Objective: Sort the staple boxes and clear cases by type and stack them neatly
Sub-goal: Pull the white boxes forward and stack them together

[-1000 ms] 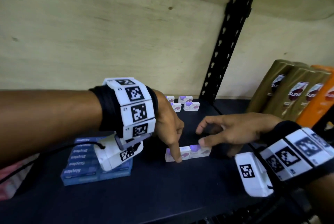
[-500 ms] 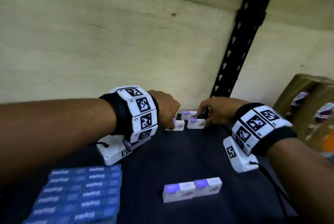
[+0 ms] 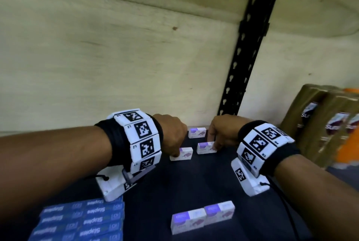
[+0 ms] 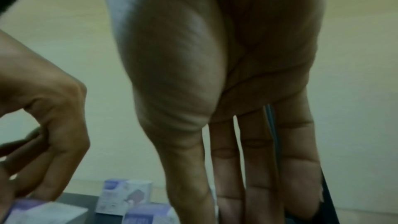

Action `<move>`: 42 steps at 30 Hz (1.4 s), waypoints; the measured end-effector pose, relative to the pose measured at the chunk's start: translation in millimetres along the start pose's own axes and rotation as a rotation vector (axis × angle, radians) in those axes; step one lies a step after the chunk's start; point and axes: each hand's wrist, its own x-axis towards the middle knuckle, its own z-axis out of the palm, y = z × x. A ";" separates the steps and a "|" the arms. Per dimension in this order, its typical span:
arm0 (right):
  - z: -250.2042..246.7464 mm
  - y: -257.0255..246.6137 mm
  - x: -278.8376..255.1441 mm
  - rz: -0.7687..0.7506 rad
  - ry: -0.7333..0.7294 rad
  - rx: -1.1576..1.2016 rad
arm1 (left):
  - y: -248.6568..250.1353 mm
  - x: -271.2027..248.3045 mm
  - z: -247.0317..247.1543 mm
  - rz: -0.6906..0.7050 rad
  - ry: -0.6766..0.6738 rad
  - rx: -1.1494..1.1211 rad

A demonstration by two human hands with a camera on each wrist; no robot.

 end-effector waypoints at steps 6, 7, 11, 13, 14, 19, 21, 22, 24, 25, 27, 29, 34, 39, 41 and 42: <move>4.2 -7.5 -38.7 -0.037 -0.071 -0.032 | 8.4 -37.1 3.6 0.088 -0.047 0.013; 6.0 -7.6 -43.9 -0.046 -0.089 -0.005 | 10.1 -42.2 3.2 0.106 -0.061 0.020; 12.7 -7.0 -65.5 -0.082 -0.136 0.158 | 7.9 -57.6 10.6 0.159 -0.084 0.005; 17.0 -6.4 -74.3 -0.094 -0.154 0.177 | 5.8 -62.7 14.2 0.168 -0.095 -0.023; 18.6 -6.6 -78.5 -0.098 -0.160 0.185 | 5.2 -64.6 15.1 0.158 -0.125 -0.053; 23.0 -3.8 -93.7 -0.103 -0.184 0.220 | 5.0 -73.8 18.4 0.157 -0.168 -0.155; 24.0 -3.1 -98.4 -0.115 -0.201 0.218 | 6.1 -77.3 19.6 0.166 -0.177 -0.163; 24.5 -2.8 -100.7 -0.118 -0.206 0.216 | 6.7 -79.1 19.5 0.170 -0.184 -0.164; 26.6 -1.8 -104.9 -0.128 -0.206 0.219 | 8.5 -83.5 19.2 0.173 -0.194 -0.161; 27.5 -0.9 -106.6 -0.135 -0.201 0.222 | 9.3 -85.6 19.3 0.171 -0.197 -0.157; 28.2 -0.1 -109.8 -0.146 -0.200 0.229 | 11.7 -89.3 20.3 0.172 -0.192 -0.137; 27.8 -0.3 -112.6 -0.152 -0.216 0.226 | 14.2 -92.8 21.4 0.180 -0.174 -0.107; 27.5 -8.0 -118.5 -0.149 -0.262 0.171 | 19.0 -99.6 19.8 0.212 -0.203 -0.067; 33.4 -17.1 -122.2 -0.188 -0.181 0.085 | 29.7 -98.2 24.0 0.172 -0.164 -0.101; 35.5 -19.9 -121.9 -0.214 -0.160 0.065 | 33.4 -96.1 25.4 0.158 -0.136 -0.122; 36.2 -21.2 -121.5 -0.225 -0.154 0.063 | 35.0 -95.3 25.3 0.158 -0.124 -0.128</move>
